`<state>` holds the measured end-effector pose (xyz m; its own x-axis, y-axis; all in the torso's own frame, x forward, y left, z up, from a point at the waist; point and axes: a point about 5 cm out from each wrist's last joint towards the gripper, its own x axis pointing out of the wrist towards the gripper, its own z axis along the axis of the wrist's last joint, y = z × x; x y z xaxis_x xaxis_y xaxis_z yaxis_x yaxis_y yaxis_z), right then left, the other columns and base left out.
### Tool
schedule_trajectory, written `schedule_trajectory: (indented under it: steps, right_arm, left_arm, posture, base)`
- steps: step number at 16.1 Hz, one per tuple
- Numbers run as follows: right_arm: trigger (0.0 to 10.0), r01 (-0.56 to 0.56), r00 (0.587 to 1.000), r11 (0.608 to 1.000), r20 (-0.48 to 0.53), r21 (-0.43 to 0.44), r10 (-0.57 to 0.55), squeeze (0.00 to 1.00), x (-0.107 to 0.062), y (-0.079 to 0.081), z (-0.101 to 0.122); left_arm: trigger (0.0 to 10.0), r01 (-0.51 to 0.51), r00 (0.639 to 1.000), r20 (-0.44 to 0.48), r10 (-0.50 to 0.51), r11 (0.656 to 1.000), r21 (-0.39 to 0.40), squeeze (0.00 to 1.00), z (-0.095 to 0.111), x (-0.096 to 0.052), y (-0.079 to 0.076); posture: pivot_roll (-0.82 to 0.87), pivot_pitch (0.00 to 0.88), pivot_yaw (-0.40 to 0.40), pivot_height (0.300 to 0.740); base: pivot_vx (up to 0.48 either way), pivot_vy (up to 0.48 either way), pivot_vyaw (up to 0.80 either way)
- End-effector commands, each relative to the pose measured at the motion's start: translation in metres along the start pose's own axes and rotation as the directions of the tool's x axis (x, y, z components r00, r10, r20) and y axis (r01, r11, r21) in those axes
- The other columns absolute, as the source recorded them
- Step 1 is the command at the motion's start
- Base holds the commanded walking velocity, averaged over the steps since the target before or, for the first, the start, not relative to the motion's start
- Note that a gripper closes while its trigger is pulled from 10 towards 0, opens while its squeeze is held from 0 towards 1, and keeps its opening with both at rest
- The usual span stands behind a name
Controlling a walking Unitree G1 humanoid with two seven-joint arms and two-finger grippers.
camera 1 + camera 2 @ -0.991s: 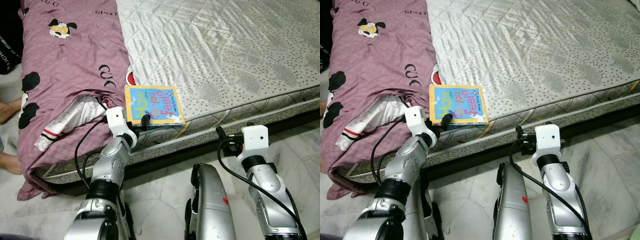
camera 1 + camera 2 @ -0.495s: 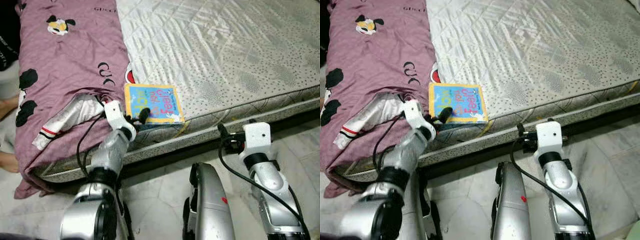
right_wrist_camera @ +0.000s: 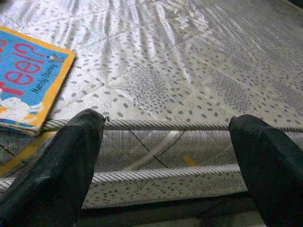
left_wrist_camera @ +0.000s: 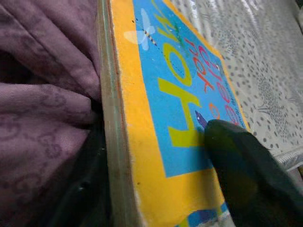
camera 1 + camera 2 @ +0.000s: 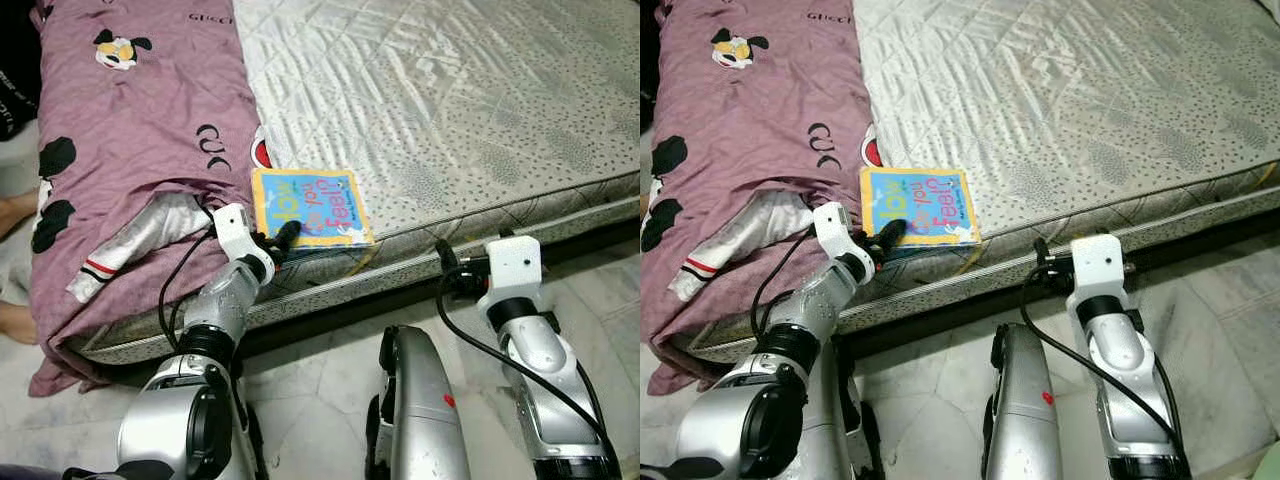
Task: Clean up the room
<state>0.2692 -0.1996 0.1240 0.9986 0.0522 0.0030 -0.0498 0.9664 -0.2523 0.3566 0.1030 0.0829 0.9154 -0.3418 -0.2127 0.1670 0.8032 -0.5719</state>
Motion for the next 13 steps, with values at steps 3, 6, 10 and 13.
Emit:
schedule_trajectory:
  steps: [3, 6, 10, 13]
  right_arm:
    - [10.0, -0.009, 1.000, 1.000, 0.018, -0.012, 0.009, 0.00, 0.004, -0.002, 0.005]
    - [10.0, -0.005, 1.000, 1.000, 0.021, -0.019, 0.005, 0.00, 0.005, -0.004, 0.004]
    - [10.0, -0.003, 1.000, 1.000, 0.031, -0.026, 0.004, 0.00, 0.010, -0.005, 0.006]
    - [10.0, -0.002, 0.999, 1.000, 0.037, -0.030, 0.003, 0.00, 0.012, -0.007, 0.007]
  left_arm:
    - [0.0, 0.027, 0.999, -0.019, -0.026, 0.998, 0.049, 0.00, -0.004, 0.001, -0.005]
    - [0.0, 0.026, 0.999, 0.032, -0.031, 0.991, 0.133, 0.00, 0.006, 0.002, -0.004]
    - [0.0, 0.018, 0.995, 0.094, -0.039, 0.976, 0.218, 0.00, 0.022, 0.004, -0.010]
    - [0.0, -0.006, 0.993, 0.114, -0.020, 0.975, 0.223, 0.00, 0.024, 0.004, -0.008]
  posture:
    - [-0.22, 0.196, -0.011, 0.543]
    - [-0.21, 0.187, -0.013, 0.543]
    - [-0.21, 0.176, -0.010, 0.543]
    - [-0.21, 0.176, -0.010, 0.543]
  base:
    - [0.000, 0.000, 0.00]
    - [0.000, 0.000, 0.00]
    - [0.000, 0.000, 0.00]
    - [0.000, 0.000, 0.00]
